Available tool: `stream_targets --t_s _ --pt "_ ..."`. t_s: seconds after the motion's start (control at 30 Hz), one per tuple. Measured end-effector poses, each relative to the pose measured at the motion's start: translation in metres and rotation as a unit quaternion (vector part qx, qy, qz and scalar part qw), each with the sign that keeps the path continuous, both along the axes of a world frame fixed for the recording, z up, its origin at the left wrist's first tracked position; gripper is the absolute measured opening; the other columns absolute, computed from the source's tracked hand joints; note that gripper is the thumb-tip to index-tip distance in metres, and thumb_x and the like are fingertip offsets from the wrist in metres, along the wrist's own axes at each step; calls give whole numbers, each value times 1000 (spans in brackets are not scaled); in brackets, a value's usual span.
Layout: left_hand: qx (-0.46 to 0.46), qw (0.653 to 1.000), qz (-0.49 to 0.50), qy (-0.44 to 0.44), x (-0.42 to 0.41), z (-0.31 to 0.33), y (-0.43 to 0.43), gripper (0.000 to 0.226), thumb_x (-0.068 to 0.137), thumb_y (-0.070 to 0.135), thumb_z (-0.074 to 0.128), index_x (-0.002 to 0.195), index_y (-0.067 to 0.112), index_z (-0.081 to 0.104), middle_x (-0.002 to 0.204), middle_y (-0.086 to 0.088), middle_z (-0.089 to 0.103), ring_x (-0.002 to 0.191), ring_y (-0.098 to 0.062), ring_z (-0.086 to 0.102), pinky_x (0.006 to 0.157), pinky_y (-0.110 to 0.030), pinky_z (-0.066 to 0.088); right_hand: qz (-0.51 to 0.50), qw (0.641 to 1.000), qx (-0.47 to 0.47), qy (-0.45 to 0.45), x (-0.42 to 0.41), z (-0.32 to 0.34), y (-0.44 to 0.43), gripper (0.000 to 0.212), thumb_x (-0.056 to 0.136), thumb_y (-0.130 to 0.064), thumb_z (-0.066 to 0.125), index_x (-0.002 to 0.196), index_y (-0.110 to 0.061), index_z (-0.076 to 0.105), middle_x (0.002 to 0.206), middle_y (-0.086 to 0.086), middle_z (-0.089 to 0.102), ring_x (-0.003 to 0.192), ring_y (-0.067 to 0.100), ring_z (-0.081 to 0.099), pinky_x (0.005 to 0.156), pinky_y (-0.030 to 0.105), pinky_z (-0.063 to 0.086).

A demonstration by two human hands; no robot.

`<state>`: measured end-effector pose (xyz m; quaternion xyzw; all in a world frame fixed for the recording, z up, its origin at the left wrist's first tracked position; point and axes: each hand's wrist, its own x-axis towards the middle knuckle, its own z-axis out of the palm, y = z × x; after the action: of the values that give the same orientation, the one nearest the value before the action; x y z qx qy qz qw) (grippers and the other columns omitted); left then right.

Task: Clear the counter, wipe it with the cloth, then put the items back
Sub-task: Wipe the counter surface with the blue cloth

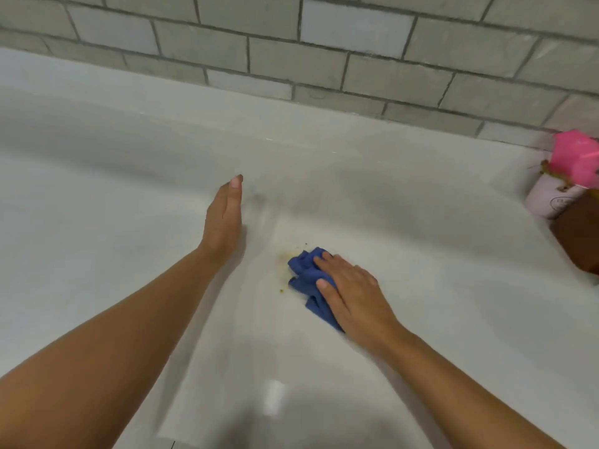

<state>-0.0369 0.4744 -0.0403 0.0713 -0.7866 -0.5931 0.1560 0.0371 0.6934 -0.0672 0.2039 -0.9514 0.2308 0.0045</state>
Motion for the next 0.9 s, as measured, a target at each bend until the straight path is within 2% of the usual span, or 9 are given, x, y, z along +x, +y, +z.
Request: stream_targets --t_s 0.1,0.23,0.37,0.5,0.6,0.67,0.73,0.83,0.9 --pt "-58 998 -30 10 44 -9 -26 50 100 45 20 140 24 41 137 19 38 125 8 30 103 -13 19 -95 995 -32 22 -49 -1 25 64 91 -52 17 137 -19 47 142 0 47 131 18 44 108 35 32" --pt "-57 998 -11 6 98 -19 -57 55 93 50 25 139 25 42 136 20 40 124 6 36 103 -16 28 -151 988 33 -20 -95 10 5 45 103 -29 20 142 -13 37 144 8 42 130 25 41 105 35 33" --pt "-71 997 5 0 119 -15 -68 49 99 45 21 140 25 39 136 20 37 124 7 32 100 -8 23 -45 998 45 -11 -37 7 -68 54 98 -40 18 146 -17 31 153 1 30 140 16 29 110 27 20" --pt "-66 998 -14 -9 138 -16 -72 54 97 50 16 142 26 34 137 21 33 126 5 29 100 -12 19 96 995 -1 -16 53 4 -71 76 88 -65 8 144 -20 34 152 -6 31 141 8 26 113 21 12" --pt "-42 999 -9 -32 144 -20 -78 50 99 45 17 143 27 35 143 18 35 128 4 30 103 -16 20 9 998 -55 7 29 0 -26 67 91 -60 20 136 -19 48 144 -3 46 133 11 41 112 26 26" --pt "-21 999 -4 -41 144 -19 -76 52 98 45 19 143 25 36 146 14 36 133 -1 31 106 -18 20 -81 996 -27 -13 -10 3 -2 47 100 -39 28 139 -20 44 146 -4 42 135 15 40 111 27 27" --pt "-22 999 -7 -36 144 -17 -73 62 92 52 20 143 21 36 147 9 37 136 -6 31 106 -18 20 -128 991 6 -31 -34 6 -6 43 102 -31 27 143 -20 38 147 -2 40 134 18 40 109 28 28" --pt "-17 999 -14 -28 146 -15 -72 67 87 54 23 143 19 36 147 6 37 136 -8 32 107 -20 21 -90 995 32 -12 -8 4 -50 52 98 -40 22 141 -16 40 144 4 44 130 22 44 108 31 30" --pt "-15 999 -10 -27 146 -16 -73 67 87 54 25 143 19 37 147 6 38 135 -8 33 106 -19 21 -17 999 30 16 35 2 -68 73 86 -53 9 140 -16 41 144 1 44 131 18 42 110 30 28"
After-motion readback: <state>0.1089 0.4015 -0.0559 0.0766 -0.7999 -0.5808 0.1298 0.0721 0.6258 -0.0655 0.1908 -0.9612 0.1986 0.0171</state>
